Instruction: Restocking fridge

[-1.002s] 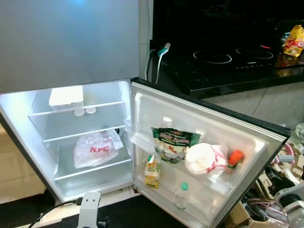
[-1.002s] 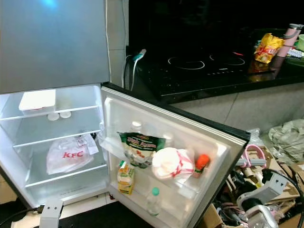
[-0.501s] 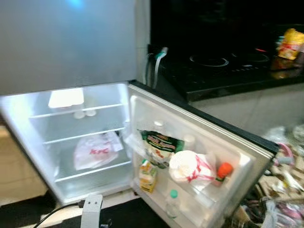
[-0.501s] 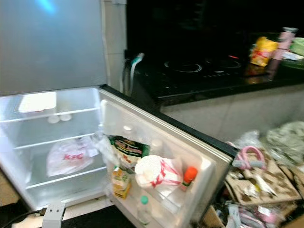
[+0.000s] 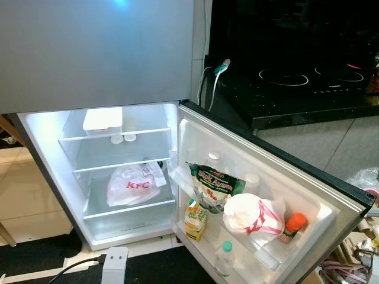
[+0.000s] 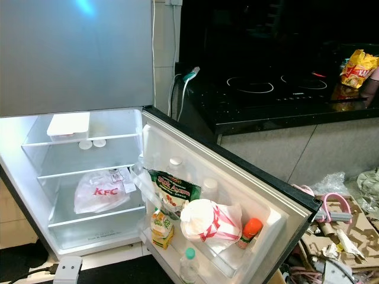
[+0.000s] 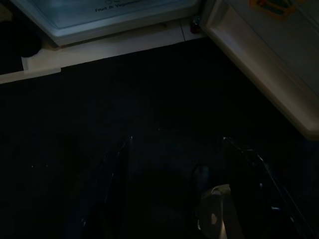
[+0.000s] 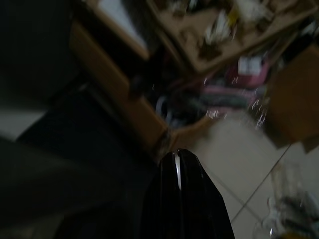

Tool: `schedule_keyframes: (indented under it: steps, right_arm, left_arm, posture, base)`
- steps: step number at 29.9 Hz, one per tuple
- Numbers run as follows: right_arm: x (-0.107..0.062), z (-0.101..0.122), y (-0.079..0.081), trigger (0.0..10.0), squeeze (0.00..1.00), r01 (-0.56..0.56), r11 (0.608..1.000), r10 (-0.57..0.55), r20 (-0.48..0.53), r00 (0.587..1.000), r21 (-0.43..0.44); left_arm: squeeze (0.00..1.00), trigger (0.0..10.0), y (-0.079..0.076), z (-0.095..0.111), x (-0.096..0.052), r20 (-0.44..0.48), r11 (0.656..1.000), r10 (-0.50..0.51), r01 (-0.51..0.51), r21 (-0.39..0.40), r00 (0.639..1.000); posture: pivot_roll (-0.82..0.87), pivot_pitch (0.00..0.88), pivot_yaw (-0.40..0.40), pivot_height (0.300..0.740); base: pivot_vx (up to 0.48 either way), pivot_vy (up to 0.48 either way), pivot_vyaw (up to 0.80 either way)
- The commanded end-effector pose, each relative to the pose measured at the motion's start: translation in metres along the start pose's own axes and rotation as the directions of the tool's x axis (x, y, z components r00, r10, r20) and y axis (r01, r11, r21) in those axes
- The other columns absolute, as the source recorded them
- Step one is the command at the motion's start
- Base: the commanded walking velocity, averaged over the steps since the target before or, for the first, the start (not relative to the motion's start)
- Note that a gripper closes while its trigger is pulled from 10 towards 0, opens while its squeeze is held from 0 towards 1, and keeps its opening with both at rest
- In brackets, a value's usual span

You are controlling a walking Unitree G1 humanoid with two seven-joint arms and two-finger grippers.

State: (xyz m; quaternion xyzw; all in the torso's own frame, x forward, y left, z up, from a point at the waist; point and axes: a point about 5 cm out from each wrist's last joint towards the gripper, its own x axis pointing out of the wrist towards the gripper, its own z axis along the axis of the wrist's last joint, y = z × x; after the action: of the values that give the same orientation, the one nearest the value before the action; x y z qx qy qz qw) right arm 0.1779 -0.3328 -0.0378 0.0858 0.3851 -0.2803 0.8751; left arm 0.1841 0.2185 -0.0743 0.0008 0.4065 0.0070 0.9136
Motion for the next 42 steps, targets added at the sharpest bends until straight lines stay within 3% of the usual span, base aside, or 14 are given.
schedule_keyframes:
  steps: [1,5,8,14,18,20,23,24,28,29,33,37,40,42]
  right_arm:
    - [0.001,0.012,0.001,10.0,0.00,0.056,0.997,-0.059,0.052,0.997,0.045]
    - [0.004,0.050,0.022,10.0,0.00,0.009,0.970,-0.053,0.178,0.983,0.243]
    - [0.004,0.065,0.030,10.0,0.00,-0.017,0.947,-0.056,0.216,0.975,0.321]
    - [0.003,0.079,0.040,10.0,0.00,-0.076,0.935,-0.018,0.261,0.965,0.345]
    - [0.001,0.089,0.059,10.0,0.00,-0.211,0.918,0.102,0.313,0.944,0.336]
    - [-0.002,0.091,0.076,10.0,0.00,-0.364,0.887,0.257,0.350,0.901,0.286]
    - [-0.006,0.087,0.095,10.0,0.00,-0.549,0.809,0.456,0.363,0.812,0.212]
    - [-0.006,0.087,0.095,10.0,0.00,-0.549,0.809,0.456,0.363,0.812,0.212]
    - [-0.011,0.076,0.104,10.0,0.00,-0.676,0.715,0.602,0.338,0.724,0.175]
    - [-0.011,0.076,0.104,10.0,0.00,-0.676,0.715,0.602,0.338,0.724,0.175]
    - [-0.016,0.048,0.107,10.0,0.00,-0.797,0.589,0.766,0.224,0.603,0.134]
    - [-0.018,0.032,0.100,10.0,0.00,-0.818,0.550,0.800,0.175,0.574,0.166]
    - [-0.019,0.022,0.091,10.0,0.00,-0.815,0.514,0.804,0.182,0.567,0.267]
    - [-0.019,0.016,0.085,10.0,0.00,-0.803,0.530,0.796,0.169,0.582,0.271]
  left_arm:
    - [0.00,10.0,-0.006,-0.004,0.000,-0.013,1.000,-0.005,0.005,0.007,1.000]
    - [0.00,10.0,-0.013,-0.004,0.001,-0.012,1.000,-0.011,0.011,0.009,1.000]
    - [0.00,10.0,-0.025,0.000,0.004,-0.003,1.000,-0.022,0.022,0.012,1.000]
    - [0.00,10.0,-0.029,0.003,0.006,0.003,1.000,-0.024,0.024,0.014,1.000]
    - [0.00,10.0,-0.024,0.001,0.005,0.000,1.000,-0.016,0.016,0.015,1.000]
    - [0.00,10.0,-0.022,0.001,0.004,-0.002,1.000,-0.014,0.014,0.017,1.000]
    - [0.00,10.0,-0.021,0.002,0.004,-0.002,1.000,-0.014,0.014,0.016,1.000]
    - [0.00,10.0,-0.021,0.002,0.004,-0.002,1.000,-0.014,0.014,0.016,1.000]
    - [0.00,10.0,-0.020,0.003,0.005,-0.001,1.000,-0.015,0.015,0.015,1.000]
    - [0.00,10.0,-0.020,0.003,0.005,-0.001,1.000,-0.015,0.015,0.015,1.000]
    - [0.00,10.0,-0.019,0.005,0.005,0.002,1.000,-0.015,0.015,0.014,1.000]
    - [0.00,10.0,-0.018,0.005,0.005,0.001,1.000,-0.013,0.013,0.013,1.000]
    - [0.00,10.0,-0.018,0.004,0.005,-0.002,1.000,-0.005,0.005,0.012,1.000]
    - [0.00,10.0,-0.018,0.004,0.005,-0.005,1.000,-0.002,0.002,0.013,1.000]
  posture:
    - [-0.01,0.000,-0.055,0.738]
    - [-0.01,0.000,-0.056,0.738]
    - [-0.01,0.000,-0.056,0.738]
    - [0.00,0.000,-0.055,0.738]
    - [0.00,0.000,-0.057,0.738]
    - [-0.01,0.000,-0.056,0.738]
    - [-0.01,0.000,-0.056,0.738]
    - [-0.01,0.000,-0.056,0.738]
    - [-0.01,0.000,-0.056,0.738]
    - [-0.01,0.000,-0.056,0.738]
    - [0.00,0.000,-0.057,0.738]
    - [0.00,0.000,-0.057,0.738]
    - [0.00,0.000,-0.058,0.738]
    - [-0.01,0.000,-0.058,0.738]
  base:
    - [0.000,0.000,0.00]
    - [0.000,0.000,0.00]
    - [0.000,0.000,0.00]
    - [0.000,0.000,0.00]
    - [0.000,0.000,0.00]
    - [0.000,0.000,0.00]
    - [0.000,0.000,0.00]
    - [0.000,0.000,0.00]
    - [0.000,0.000,0.00]
    - [0.000,0.000,0.00]
    - [0.000,0.000,0.00]
    - [0.000,0.000,0.00]
    - [0.000,0.000,0.00]
    - [0.000,0.000,0.00]
